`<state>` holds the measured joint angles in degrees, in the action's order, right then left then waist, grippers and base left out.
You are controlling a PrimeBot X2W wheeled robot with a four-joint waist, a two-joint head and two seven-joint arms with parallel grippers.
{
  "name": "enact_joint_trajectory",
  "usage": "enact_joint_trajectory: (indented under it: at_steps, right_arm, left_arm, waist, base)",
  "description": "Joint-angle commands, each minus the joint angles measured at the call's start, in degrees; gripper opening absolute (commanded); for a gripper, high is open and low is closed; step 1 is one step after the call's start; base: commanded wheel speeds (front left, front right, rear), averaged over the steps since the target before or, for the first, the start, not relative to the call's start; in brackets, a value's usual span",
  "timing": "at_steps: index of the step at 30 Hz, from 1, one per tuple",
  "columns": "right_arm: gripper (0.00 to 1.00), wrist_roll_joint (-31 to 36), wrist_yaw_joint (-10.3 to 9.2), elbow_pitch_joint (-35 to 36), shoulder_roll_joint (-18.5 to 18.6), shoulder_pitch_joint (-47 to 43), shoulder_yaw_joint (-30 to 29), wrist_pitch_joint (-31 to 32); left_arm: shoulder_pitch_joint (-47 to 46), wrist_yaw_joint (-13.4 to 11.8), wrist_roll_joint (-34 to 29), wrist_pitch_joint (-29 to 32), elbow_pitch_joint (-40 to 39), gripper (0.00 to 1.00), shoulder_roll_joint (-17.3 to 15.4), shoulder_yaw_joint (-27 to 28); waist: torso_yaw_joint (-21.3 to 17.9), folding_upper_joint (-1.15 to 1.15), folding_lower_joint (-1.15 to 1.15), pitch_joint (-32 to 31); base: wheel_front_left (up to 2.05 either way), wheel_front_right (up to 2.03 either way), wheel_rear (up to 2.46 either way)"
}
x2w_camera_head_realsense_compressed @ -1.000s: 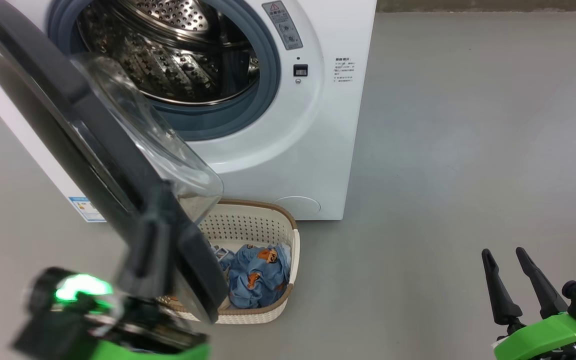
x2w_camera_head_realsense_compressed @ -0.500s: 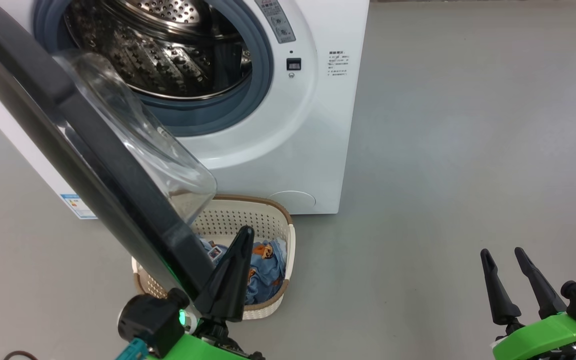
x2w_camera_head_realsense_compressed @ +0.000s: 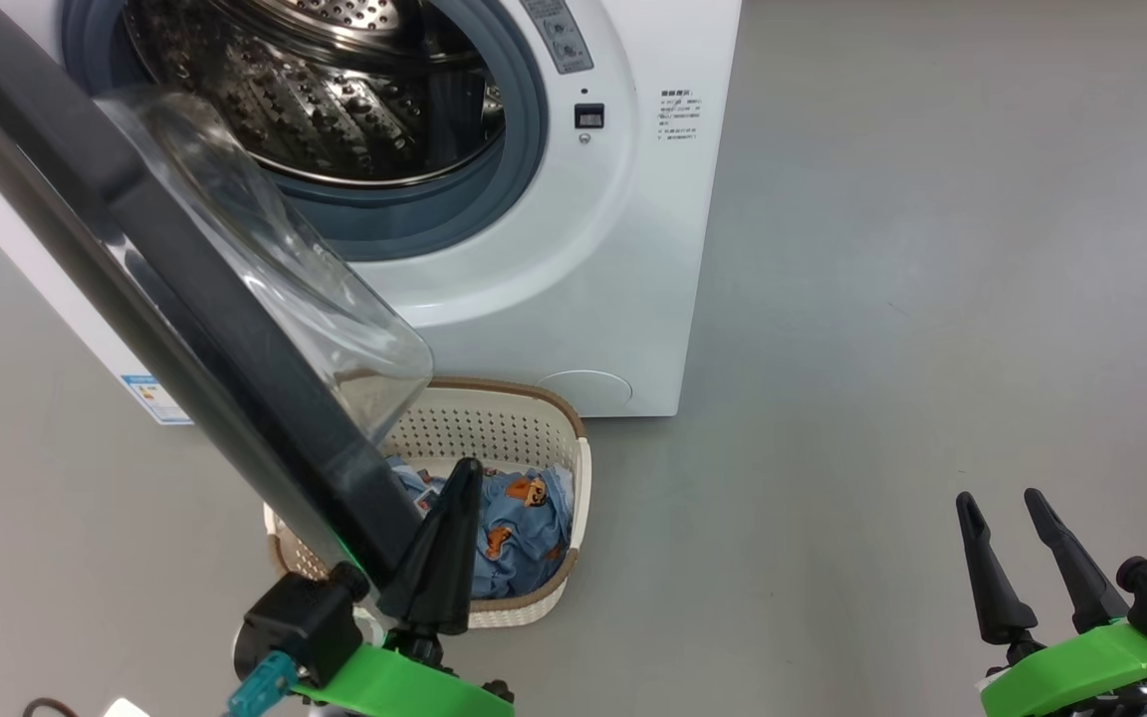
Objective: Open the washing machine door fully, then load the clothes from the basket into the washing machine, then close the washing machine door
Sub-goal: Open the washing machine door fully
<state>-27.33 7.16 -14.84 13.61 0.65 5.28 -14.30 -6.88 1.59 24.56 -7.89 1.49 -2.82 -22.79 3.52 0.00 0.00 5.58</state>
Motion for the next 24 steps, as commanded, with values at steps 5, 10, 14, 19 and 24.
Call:
enact_joint_trajectory:
  at_steps: [5, 10, 14, 19, 24]
  right_arm:
    - [1.0, 0.78, 0.33, 1.45, 1.32, 1.1, 0.92, -0.7]
    - [1.0, 0.82, 0.33, 1.57, 1.46, 1.02, 0.96, -0.7]
    - [1.0, 0.84, 0.33, 1.66, 1.59, 0.91, 1.05, -0.7]
    - [1.0, 0.83, 0.33, 1.82, 1.86, 0.63, 1.03, -0.7]
    - [1.0, 0.92, 0.33, 2.12, 2.11, 0.46, 0.83, -0.7]
  left_arm:
    - [-2.18, -0.55, 0.7, -1.16, 0.62, 0.0, -0.27, 2.59]
    - [-2.27, -0.56, 1.3, -1.7, 2.41, 0.0, -0.53, 3.13]
    - [-2.35, -0.67, 1.69, -2.1, 3.39, 0.0, -0.73, 3.55]
    - [-2.22, -0.87, 2.03, -2.3, 4.12, 0.0, -1.01, 3.84]
    - [-2.3, -0.99, 2.23, -2.37, 4.45, 0.0, -1.2, 3.83]
  waist:
    - [0.52, 0.0, 0.0, 0.01]
    - [1.16, 0.0, 0.0, -0.23]
    - [1.7, 0.0, 0.0, -0.51]
    - [2.63, 0.0, 0.0, -0.79]
    - [4.23, 0.0, 0.0, -0.87]
  base:
    - [0.0, 0.0, 0.0]
    - [0.0, 0.0, 0.0]
    - [0.0, 0.0, 0.0]
    - [0.0, 0.0, 0.0]
    - [0.0, 0.0, 0.0]
